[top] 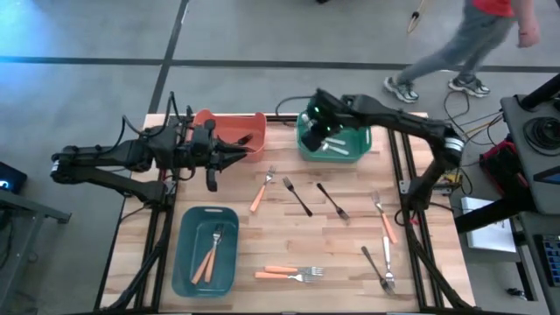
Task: Sort silverware by color (type)
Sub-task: Put the white fork into the green bin
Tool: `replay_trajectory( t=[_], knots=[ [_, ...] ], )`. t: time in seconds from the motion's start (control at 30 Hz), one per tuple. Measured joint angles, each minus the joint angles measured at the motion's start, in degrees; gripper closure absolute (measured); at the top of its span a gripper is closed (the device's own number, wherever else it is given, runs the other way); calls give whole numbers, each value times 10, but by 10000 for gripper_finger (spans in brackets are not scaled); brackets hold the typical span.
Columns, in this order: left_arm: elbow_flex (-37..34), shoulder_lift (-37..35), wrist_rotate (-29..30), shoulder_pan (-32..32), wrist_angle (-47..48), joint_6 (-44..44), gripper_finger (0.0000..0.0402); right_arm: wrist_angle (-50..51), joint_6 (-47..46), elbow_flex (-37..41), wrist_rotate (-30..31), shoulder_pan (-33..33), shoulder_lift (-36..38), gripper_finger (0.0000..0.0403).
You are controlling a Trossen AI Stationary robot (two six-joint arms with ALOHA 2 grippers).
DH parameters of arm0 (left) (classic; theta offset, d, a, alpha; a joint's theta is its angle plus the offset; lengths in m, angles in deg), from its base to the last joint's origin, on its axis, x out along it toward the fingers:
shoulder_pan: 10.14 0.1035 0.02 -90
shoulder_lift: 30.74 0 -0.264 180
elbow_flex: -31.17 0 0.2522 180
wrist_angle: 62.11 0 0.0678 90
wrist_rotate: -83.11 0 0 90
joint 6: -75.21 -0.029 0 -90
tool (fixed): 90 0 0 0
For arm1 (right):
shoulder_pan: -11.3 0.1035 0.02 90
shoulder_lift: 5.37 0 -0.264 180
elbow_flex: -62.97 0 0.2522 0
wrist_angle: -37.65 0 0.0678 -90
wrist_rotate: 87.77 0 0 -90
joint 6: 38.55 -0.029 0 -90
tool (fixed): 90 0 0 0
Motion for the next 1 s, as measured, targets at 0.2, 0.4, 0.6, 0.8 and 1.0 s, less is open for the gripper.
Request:
replay_trajectory(
  t=[0.2,0.4,0.6,0.8,1.0],
  knots=[
    [0,-16,50,1,0,2,362,56,230,-25,-2,-69,-74,360],
    [0,-17,130,1,-3,12,362,77,413,-23,-2,-120,-111,360],
    [0,-13,182,1,-10,14,362,46,531,-23,-28,-154,-138,360],
    [0,-13,201,2,-23,18,362,37,549,-22,-61,-169,-168,360],
    [0,-11,232,2,-27,20,362,18,548,-22,-62,-170,-203,356]
  ],
)
